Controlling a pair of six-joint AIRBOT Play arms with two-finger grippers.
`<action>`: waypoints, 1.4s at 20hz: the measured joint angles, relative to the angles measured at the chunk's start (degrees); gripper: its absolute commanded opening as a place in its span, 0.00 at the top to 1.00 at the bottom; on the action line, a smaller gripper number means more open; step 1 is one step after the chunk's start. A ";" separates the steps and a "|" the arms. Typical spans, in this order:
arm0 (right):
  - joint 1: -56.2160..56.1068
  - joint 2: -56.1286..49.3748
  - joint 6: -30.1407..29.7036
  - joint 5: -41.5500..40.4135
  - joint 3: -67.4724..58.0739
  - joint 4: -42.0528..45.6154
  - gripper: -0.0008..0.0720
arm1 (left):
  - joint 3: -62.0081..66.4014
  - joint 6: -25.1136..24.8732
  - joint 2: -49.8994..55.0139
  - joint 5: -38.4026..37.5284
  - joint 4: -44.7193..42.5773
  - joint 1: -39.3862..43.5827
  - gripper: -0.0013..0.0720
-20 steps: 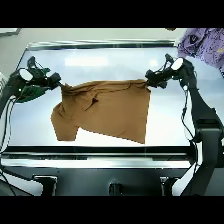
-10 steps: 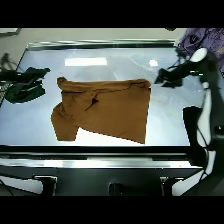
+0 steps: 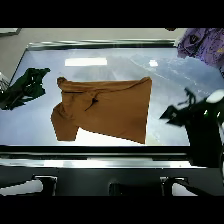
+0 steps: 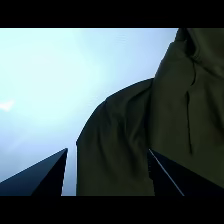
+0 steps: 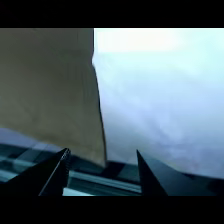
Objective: Fold the clothes and pants, and hang the long-sleeved shirts on hangers.
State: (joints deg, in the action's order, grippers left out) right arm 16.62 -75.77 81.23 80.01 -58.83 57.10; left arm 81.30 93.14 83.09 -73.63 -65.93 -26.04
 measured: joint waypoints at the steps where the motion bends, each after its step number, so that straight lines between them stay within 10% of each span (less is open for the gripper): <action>1: -0.15 2.05 -0.90 -2.36 5.97 -2.49 0.21 | -0.61 0.00 0.00 -0.04 0.00 0.07 0.20; 10: -12.61 6.16 -0.39 -20.41 27.39 -12.26 0.22 | -2.23 -0.15 1.25 -1.01 0.39 0.17 0.19; 13: -15.28 3.91 -0.04 -23.82 28.37 -15.45 0.79 | -2.29 -0.15 1.86 -1.44 1.05 0.17 0.19; 15: -16.13 2.95 -0.81 -25.05 28.59 -16.85 0.95 | -2.38 -0.20 2.51 -1.53 1.18 0.17 0.19; 28: -16.90 6.40 2.43 -23.08 22.12 -13.44 0.95 | -2.43 -16.17 14.23 3.74 13.44 0.90 0.20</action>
State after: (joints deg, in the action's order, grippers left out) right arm -0.27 -69.36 83.66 56.93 -36.71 43.66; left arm 78.87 76.97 97.32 -69.89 -52.49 -25.15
